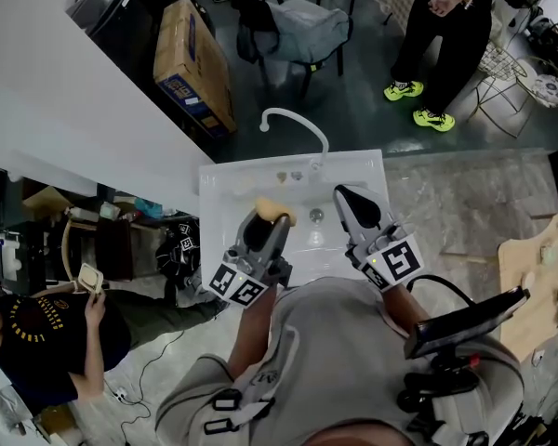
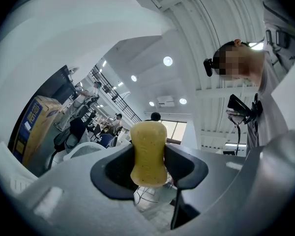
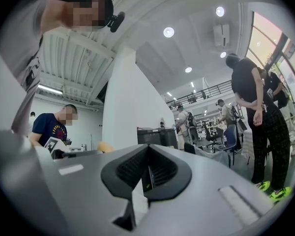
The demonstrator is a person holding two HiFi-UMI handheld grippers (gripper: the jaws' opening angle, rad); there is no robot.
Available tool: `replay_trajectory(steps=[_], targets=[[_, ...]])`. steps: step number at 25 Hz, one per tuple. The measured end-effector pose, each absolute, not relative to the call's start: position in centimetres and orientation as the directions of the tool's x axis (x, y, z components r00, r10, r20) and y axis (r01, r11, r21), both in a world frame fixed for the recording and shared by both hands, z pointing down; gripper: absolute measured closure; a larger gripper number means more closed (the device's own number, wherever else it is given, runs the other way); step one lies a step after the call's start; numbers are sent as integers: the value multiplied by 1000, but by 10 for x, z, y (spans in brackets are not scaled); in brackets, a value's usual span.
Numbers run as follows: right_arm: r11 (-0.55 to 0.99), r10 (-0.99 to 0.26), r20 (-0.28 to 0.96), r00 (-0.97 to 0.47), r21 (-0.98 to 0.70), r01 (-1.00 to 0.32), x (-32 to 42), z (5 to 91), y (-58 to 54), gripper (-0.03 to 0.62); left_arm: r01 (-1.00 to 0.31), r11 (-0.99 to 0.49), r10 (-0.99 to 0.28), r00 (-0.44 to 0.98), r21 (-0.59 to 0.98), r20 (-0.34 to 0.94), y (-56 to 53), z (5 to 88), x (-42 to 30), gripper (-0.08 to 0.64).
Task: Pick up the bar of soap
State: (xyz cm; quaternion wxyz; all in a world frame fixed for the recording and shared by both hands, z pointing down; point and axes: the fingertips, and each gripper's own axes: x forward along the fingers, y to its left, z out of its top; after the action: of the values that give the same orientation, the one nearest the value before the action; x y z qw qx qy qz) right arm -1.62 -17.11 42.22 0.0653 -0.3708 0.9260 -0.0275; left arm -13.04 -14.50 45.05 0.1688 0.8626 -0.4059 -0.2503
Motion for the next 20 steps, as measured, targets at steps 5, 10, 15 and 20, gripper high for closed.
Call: replay_trajectory(steps=[5, 10, 15, 20], targets=[[712, -702, -101, -705, -97, -696, -12, 422, -174, 591, -658, -621, -770, 615, 425, -173, -151, 480, -121, 383], [697, -717, -93, -691, -103, -710, -3, 426, -176, 591, -678, -616, -756, 653, 401, -57, -156, 519, -115, 383], [689, -725, -88, -683, -107, -717, 1, 428, -177, 591, -707, -617, -726, 681, 345, 98, -161, 571, -109, 383], [685, -728, -86, -680, -110, -720, 2, 429, -178, 591, -720, -606, -686, 688, 337, 237, -163, 623, -105, 383]])
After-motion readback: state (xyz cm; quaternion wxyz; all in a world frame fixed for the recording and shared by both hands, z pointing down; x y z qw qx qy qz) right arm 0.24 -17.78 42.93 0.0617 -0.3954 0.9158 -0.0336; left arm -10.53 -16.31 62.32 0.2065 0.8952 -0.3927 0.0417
